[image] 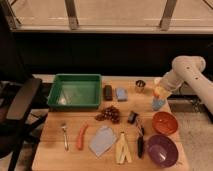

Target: Place apple in plastic cup

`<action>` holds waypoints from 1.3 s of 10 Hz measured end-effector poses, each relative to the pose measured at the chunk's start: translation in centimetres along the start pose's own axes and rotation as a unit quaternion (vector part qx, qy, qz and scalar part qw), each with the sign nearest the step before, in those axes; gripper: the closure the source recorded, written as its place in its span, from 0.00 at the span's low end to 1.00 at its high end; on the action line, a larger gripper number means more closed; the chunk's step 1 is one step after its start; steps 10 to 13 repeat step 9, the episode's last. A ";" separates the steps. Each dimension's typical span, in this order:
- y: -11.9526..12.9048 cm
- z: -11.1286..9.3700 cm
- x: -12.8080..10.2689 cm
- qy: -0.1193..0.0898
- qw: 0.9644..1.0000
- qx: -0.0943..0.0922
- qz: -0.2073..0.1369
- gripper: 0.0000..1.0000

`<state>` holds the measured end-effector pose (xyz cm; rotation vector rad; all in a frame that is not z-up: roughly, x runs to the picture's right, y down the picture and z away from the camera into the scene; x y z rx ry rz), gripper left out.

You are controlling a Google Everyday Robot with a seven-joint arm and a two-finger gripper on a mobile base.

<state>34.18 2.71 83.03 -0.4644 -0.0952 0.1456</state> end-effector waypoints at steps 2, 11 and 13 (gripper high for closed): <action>0.4 0.4 0.4 0.001 1.000 -0.004 0.007 0.40; 2.7 0.8 1.4 -0.021 1.000 -0.007 0.021 0.40; 2.7 0.8 1.4 -0.021 1.000 -0.007 0.021 0.40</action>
